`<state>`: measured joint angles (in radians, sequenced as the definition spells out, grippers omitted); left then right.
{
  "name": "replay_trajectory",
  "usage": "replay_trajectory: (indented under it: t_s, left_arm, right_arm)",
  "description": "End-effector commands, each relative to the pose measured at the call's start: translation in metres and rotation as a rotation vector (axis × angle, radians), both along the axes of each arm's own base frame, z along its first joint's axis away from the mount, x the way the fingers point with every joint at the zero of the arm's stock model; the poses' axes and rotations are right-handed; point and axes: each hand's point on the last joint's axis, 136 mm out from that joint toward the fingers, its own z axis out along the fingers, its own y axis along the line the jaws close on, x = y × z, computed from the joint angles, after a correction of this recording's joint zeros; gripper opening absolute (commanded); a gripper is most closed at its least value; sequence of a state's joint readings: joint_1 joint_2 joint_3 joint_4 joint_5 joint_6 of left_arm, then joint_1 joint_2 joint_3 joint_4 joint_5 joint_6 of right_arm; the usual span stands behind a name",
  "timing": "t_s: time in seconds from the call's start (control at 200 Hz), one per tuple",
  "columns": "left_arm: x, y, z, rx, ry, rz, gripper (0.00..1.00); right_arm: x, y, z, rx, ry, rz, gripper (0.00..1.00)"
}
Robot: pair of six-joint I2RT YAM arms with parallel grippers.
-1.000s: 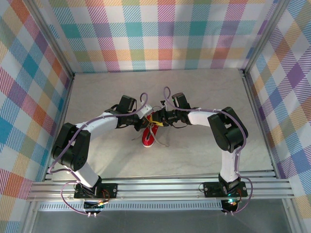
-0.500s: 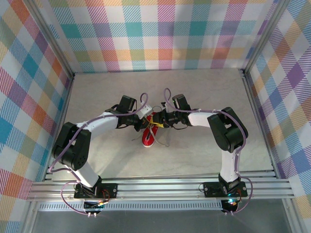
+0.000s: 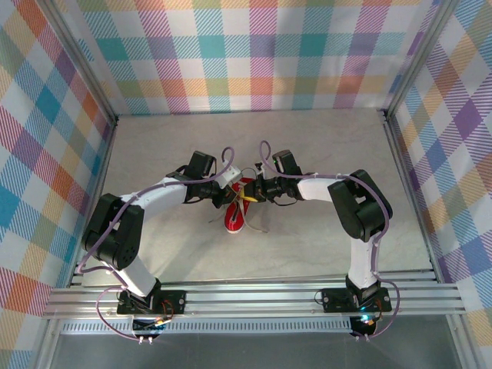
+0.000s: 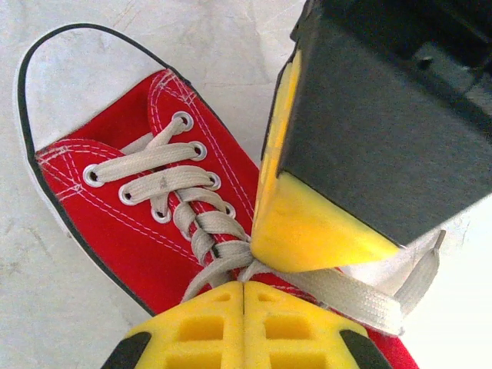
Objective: Tie the shoes
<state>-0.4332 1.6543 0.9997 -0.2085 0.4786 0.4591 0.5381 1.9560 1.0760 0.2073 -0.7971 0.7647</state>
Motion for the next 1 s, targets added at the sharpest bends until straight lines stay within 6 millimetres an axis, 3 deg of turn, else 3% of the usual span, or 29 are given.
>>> replay_trajectory:
  t_s: [0.0, 0.14, 0.415, 0.65, 0.995]
  left_arm:
    - [0.008, 0.000, 0.016, -0.033, -0.022, 0.017, 0.10]
    - [0.007, 0.003, 0.036, -0.050, -0.072, 0.012, 0.27]
    - [0.013, 0.019, 0.078, -0.131, -0.173, 0.003, 0.41]
    - [0.025, 0.017, 0.073, -0.251, -0.065, -0.018, 0.48]
    - [0.015, 0.005, 0.039, -0.260, 0.147, -0.117, 0.51]
  right_arm:
    - [-0.006, 0.002, 0.006, -0.021, -0.037, 0.040, 0.00]
    - [-0.005, -0.004, 0.011, -0.115, -0.136, 0.082, 0.00]
    - [-0.004, -0.006, 0.025, -0.222, -0.318, 0.168, 0.00]
    - [-0.012, -0.001, 0.030, -0.237, -0.454, 0.262, 0.00]
    - [-0.007, -0.004, 0.035, -0.272, -0.650, 0.299, 0.00]
